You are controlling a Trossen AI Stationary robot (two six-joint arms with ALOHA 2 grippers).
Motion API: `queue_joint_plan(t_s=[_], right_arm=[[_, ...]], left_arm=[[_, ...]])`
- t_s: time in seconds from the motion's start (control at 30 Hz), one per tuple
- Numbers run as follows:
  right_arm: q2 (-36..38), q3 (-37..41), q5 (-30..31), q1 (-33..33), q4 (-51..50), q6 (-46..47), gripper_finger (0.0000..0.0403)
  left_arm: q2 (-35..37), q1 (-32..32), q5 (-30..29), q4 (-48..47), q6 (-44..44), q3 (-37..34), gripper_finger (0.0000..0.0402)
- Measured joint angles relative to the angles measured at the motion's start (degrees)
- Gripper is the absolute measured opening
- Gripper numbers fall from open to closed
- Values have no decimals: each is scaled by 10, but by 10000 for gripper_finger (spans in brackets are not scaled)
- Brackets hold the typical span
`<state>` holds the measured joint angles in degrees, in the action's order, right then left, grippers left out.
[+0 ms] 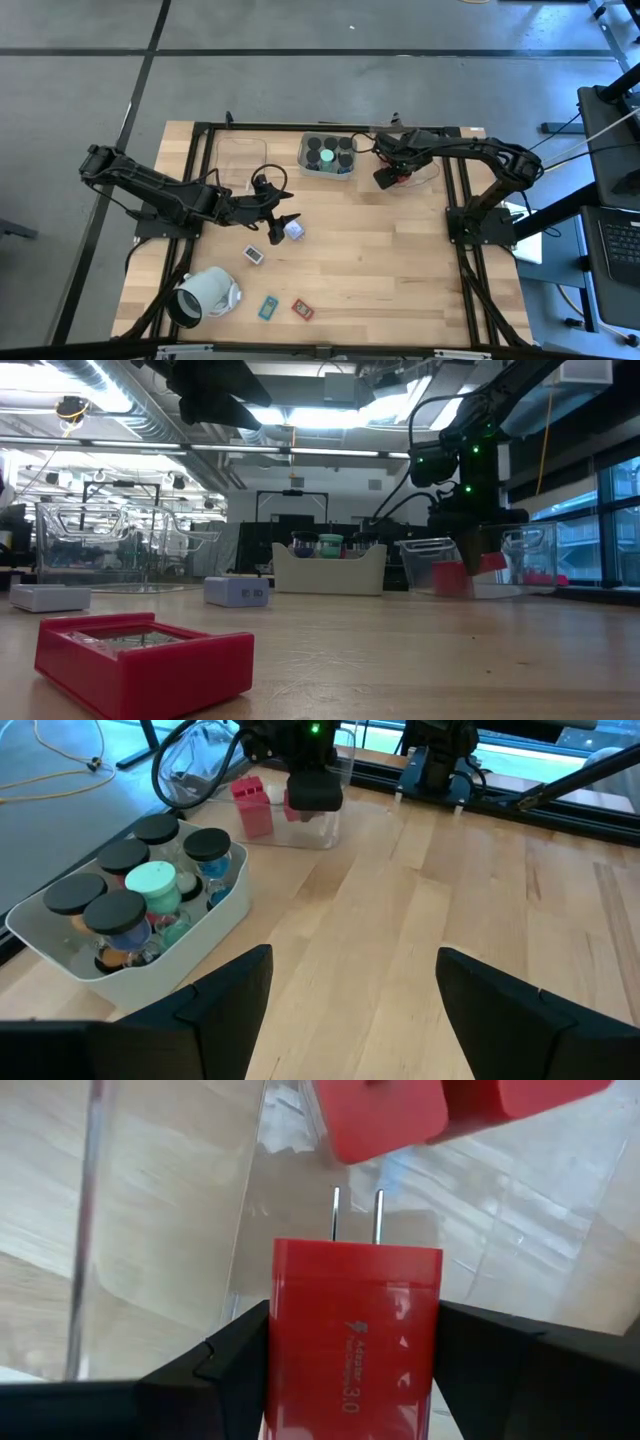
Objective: Pick & Place Office items
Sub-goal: Put the red charger adapter into the right transparent bin, then put the blue charger adapter into the right transparent bin
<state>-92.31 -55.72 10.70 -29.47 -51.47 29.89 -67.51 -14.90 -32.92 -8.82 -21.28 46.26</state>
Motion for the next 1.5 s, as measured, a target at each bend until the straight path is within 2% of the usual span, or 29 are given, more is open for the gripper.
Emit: queue_joint_plan(t_s=[0.37,0.57,0.63,0.8,1.03,1.23,1.4,1.5], right_arm=[[0,0,16,0,1,1,276],[6,0,24,0,1,-3,286],[16,-2,38,0,-10,-7,287],[55,-28,118,-1,-67,7,288],[120,-72,124,11,-120,41,288],[183,-91,116,95,-83,68,288],[203,-91,116,210,-29,86,288],[203,-91,137,285,-17,102,288]], left_arm=[[0,0,0,0,0,0,278],[0,0,0,0,0,0,278],[0,0,0,0,0,0,278],[0,0,0,0,0,0,278],[0,0,0,0,0,0,278],[0,0,0,0,0,0,278],[0,0,0,0,0,0,278],[0,0,0,6,-1,0,278]])
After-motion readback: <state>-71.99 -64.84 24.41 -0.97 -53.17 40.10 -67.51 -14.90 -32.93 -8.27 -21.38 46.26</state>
